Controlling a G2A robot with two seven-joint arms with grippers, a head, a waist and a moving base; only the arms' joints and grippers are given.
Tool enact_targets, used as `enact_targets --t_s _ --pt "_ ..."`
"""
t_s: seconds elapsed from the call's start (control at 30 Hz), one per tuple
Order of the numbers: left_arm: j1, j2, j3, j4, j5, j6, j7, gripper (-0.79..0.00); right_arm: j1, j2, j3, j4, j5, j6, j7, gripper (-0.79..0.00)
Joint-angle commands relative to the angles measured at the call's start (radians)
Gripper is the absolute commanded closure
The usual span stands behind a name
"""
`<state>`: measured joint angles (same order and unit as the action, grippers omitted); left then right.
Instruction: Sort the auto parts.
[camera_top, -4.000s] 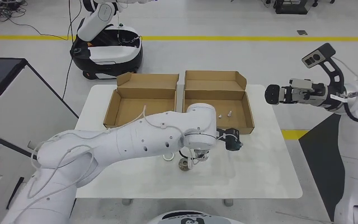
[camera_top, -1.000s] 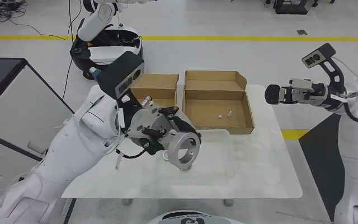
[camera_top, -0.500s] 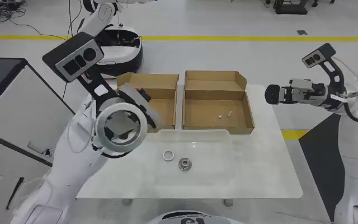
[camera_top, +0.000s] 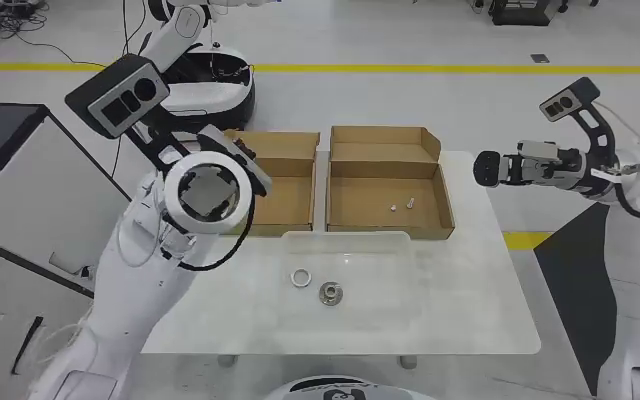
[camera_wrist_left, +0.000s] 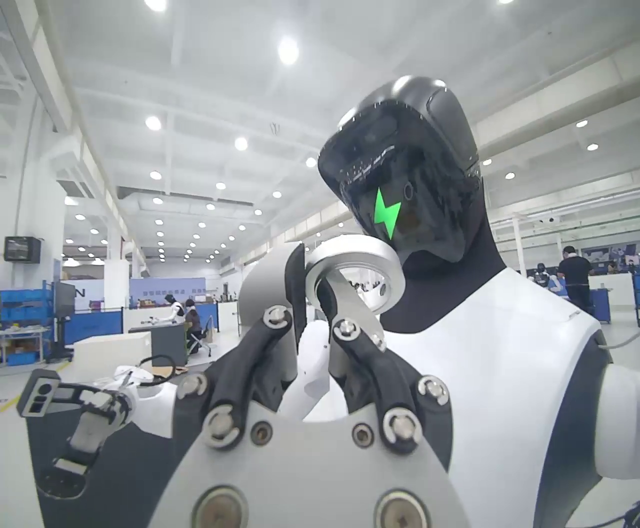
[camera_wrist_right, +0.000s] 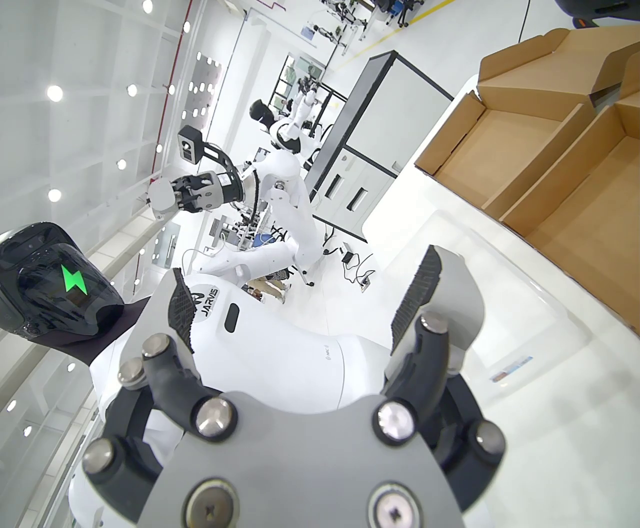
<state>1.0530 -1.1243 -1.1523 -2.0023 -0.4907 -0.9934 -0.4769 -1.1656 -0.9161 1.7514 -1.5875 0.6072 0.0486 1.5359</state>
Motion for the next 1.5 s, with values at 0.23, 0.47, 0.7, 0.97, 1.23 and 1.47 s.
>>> enact_targets --t_s 0.23,0.47,0.7,0.97,1.23,1.47 --pt "0.032 -0.024 -0.006 -0.002 0.067 0.018 0.158 0.0 0.0 0.0 0.0 0.0 0.0 0.0 0.0 -0.785" --pt "0.027 -0.037 0.012 0.007 -0.004 -0.015 0.187 0.0 0.0 0.0 0.0 0.0 0.0 0.0 0.0 -0.785" --pt "0.034 -0.038 -0.034 0.026 0.112 0.023 0.132 0.0 0.0 0.0 0.0 0.0 0.0 0.0 0.0 -0.785" --pt "0.059 -0.041 -0.056 0.011 0.223 0.074 0.121 0.0 0.0 0.0 0.0 0.0 0.0 0.0 0.0 -0.785" --pt "0.06 -0.052 -0.024 -0.005 0.129 0.02 0.162 0.0 0.0 0.0 0.0 0.0 0.0 0.0 0.0 -0.785" --pt "0.035 -0.059 0.004 -0.015 0.008 -0.019 0.138 0.0 0.0 0.0 0.0 0.0 0.0 0.0 0.0 -0.785"
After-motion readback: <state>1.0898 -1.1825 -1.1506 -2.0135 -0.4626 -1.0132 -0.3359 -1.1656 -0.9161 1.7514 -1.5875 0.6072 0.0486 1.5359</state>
